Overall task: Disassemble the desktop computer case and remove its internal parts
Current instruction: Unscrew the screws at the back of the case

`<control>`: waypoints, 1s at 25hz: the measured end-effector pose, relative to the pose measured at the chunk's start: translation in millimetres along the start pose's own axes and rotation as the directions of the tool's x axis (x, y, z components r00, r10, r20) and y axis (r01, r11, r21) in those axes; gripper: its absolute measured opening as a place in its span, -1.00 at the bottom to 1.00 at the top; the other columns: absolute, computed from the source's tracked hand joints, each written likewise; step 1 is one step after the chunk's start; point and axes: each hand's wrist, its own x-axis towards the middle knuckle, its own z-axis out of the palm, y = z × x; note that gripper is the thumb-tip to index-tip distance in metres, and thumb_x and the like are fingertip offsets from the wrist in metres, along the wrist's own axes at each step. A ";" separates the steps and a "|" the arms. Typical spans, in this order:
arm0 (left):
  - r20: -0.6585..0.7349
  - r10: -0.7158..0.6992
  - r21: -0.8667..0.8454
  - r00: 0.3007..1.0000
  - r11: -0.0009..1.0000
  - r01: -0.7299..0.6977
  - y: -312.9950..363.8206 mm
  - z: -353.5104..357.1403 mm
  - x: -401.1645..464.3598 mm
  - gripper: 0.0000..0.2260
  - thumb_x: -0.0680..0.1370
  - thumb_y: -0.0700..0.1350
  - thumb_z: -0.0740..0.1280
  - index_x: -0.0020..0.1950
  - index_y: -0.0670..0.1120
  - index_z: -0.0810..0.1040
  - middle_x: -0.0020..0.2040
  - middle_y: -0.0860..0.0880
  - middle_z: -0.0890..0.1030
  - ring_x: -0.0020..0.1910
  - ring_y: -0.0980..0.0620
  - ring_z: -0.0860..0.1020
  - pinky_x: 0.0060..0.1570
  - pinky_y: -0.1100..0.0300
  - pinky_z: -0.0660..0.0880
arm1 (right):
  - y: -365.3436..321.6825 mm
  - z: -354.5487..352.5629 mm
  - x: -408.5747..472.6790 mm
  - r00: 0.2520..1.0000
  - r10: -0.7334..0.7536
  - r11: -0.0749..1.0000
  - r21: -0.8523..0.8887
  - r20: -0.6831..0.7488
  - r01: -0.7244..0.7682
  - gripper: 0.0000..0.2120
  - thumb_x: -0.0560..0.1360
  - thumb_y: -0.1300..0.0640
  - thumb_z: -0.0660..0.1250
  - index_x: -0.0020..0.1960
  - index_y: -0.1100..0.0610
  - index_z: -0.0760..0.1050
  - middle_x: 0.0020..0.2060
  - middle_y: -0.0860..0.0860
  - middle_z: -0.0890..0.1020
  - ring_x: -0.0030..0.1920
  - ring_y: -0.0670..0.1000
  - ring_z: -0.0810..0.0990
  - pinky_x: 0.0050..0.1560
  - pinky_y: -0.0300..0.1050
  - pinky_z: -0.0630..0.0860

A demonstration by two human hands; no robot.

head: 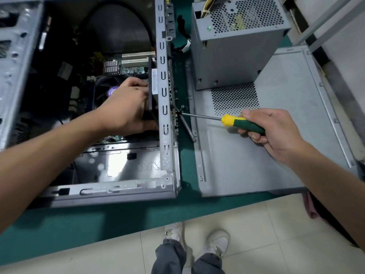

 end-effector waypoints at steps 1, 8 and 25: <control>0.002 0.007 -0.002 1.000 1.000 -0.007 1.3 -0.8 0.1 -0.78 0.37 0.07 0.22 -0.27 -0.01 0.59 -0.30 -0.07 0.61 -0.31 -0.13 0.61 0.02 0.09 0.23 | 0.9 -0.6 0.2 1.000 0.000 1.000 -0.003 0.000 0.000 -0.62 0.35 -0.14 0.47 -0.16 0.20 0.67 -0.30 0.26 0.66 -0.52 -0.05 0.39 -0.59 -0.30 0.23; -0.003 -0.014 -0.005 1.000 1.000 0.014 0.8 -1.4 0.2 -0.86 0.38 0.08 0.21 -0.29 0.09 0.51 -0.32 -0.07 0.61 -0.29 -0.16 0.61 0.05 0.09 0.22 | 6.8 -1.7 1.7 1.000 -0.016 1.000 -0.009 -0.008 0.016 -0.62 0.37 -0.13 0.44 -0.21 0.22 0.65 -0.36 0.23 0.63 -0.53 -0.04 0.39 -0.57 -0.29 0.21; -0.039 0.079 -0.027 0.996 0.996 -0.080 -2.7 -0.3 -0.8 -0.98 0.39 0.08 0.21 -0.24 0.18 0.41 -0.30 0.01 0.58 -0.29 -0.12 0.60 -0.03 0.19 0.18 | -14.8 -7.9 14.0 0.997 0.025 0.999 0.027 0.067 -0.027 -0.72 0.29 -0.02 0.54 -0.21 0.20 0.66 -0.37 0.24 0.61 -0.53 -0.04 0.33 -0.63 -0.31 0.17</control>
